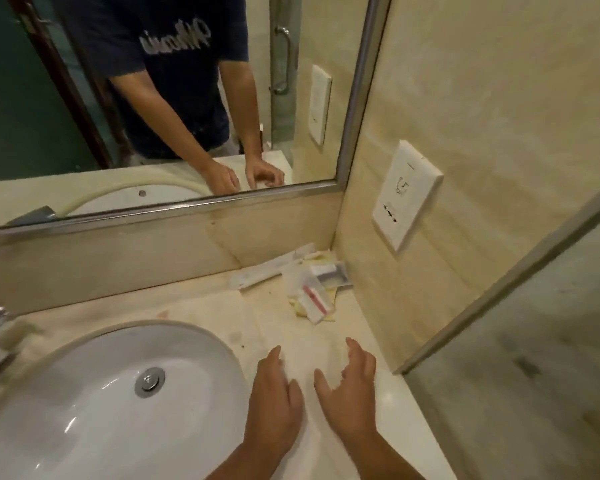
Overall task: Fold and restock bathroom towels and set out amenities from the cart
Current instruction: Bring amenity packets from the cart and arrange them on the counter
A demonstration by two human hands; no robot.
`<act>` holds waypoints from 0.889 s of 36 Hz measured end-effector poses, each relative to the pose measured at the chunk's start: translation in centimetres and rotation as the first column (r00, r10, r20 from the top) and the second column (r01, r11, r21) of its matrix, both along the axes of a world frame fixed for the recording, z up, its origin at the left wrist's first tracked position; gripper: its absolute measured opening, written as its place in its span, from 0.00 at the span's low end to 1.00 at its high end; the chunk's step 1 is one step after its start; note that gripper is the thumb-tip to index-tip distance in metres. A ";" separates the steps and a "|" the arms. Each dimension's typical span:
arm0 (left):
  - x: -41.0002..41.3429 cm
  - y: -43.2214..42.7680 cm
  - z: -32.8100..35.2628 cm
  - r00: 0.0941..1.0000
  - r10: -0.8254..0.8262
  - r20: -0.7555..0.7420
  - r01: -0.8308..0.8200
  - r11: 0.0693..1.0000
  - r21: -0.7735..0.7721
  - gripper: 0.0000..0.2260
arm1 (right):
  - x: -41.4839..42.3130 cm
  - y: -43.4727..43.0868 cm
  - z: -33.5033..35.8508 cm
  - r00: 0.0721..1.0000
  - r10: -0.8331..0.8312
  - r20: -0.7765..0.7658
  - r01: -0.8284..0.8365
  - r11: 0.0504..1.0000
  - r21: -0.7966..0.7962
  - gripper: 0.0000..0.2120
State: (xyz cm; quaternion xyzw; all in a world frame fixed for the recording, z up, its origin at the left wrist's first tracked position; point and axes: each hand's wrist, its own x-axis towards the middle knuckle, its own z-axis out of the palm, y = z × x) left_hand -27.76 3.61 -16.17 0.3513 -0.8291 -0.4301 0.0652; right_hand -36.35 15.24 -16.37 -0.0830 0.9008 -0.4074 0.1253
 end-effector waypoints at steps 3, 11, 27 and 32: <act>-3.5 -0.9 -0.5 0.995 0.072 -0.072 -0.071 0.997 0.019 0.26 | -2.5 -2.1 -0.4 0.993 0.001 -0.120 0.005 0.999 0.047 0.42; -12.7 -5.1 0.3 0.929 0.360 -0.089 -0.359 0.933 0.021 0.17 | -8.6 -6.9 -0.7 0.947 0.138 -0.290 -0.051 0.956 0.289 0.43; -15.6 -6.8 0.3 0.924 0.378 -0.056 -0.365 0.916 0.168 0.12 | -11.1 -8.5 -1.2 0.955 0.103 -0.277 -0.016 0.955 0.298 0.30; -13.0 -6.8 0.9 0.909 0.381 -0.167 -0.273 0.849 0.452 0.12 | -10.7 -8.2 -0.8 0.960 0.064 -0.271 0.002 0.972 0.235 0.27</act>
